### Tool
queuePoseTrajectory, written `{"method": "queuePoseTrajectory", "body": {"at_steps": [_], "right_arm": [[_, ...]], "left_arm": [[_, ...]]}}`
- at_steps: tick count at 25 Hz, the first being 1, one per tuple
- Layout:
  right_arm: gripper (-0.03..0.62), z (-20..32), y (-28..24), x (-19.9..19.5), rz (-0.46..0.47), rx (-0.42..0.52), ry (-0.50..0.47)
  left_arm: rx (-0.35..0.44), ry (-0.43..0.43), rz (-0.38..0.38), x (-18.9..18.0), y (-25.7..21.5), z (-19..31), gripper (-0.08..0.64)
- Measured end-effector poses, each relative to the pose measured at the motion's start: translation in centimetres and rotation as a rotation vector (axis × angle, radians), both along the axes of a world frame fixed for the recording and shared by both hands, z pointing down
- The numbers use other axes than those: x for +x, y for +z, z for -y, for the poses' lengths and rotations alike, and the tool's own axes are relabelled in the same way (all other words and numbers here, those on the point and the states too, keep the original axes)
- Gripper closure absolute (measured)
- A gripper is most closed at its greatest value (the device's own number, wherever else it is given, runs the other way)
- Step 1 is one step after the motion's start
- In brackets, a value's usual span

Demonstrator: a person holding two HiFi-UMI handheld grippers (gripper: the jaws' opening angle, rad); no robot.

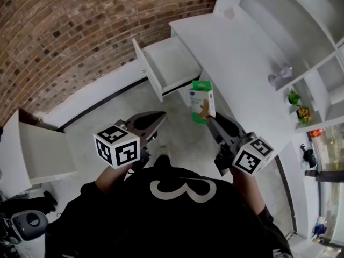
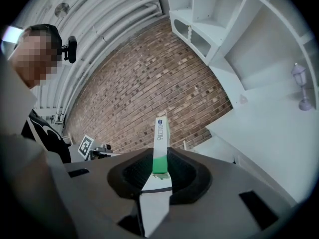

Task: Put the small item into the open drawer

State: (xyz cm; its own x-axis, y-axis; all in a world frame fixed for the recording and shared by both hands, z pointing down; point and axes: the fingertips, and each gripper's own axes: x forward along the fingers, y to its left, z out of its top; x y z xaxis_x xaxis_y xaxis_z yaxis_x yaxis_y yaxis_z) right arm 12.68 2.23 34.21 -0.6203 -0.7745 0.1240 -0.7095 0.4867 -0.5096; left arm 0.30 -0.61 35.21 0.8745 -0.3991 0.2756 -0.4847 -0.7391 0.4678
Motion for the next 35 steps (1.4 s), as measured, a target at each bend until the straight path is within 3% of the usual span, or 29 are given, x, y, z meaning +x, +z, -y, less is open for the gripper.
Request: {"method": "queuePoseTrajectory", "body": {"at_steps": [10,25,35], "right_arm": [[0.500,10.5,2.1,-3.6,-0.086,-0.027,-0.049],[0.500,17.4,5.4,-5.3,-0.162,-0.083,-0.075],[0.500,24.8,8.2,-6.2,-0.230,-0.135,-0.111]], "left_arm": [[-0.026,-0.049,0.032,-3.2,2.6,10.2,0.558],[-0.038,-0.137,0.065,-6.1,4.5,15.0,0.558],[-0.068,-0.189,0.087,-7.1,5.6,20.0,0.558]]}}
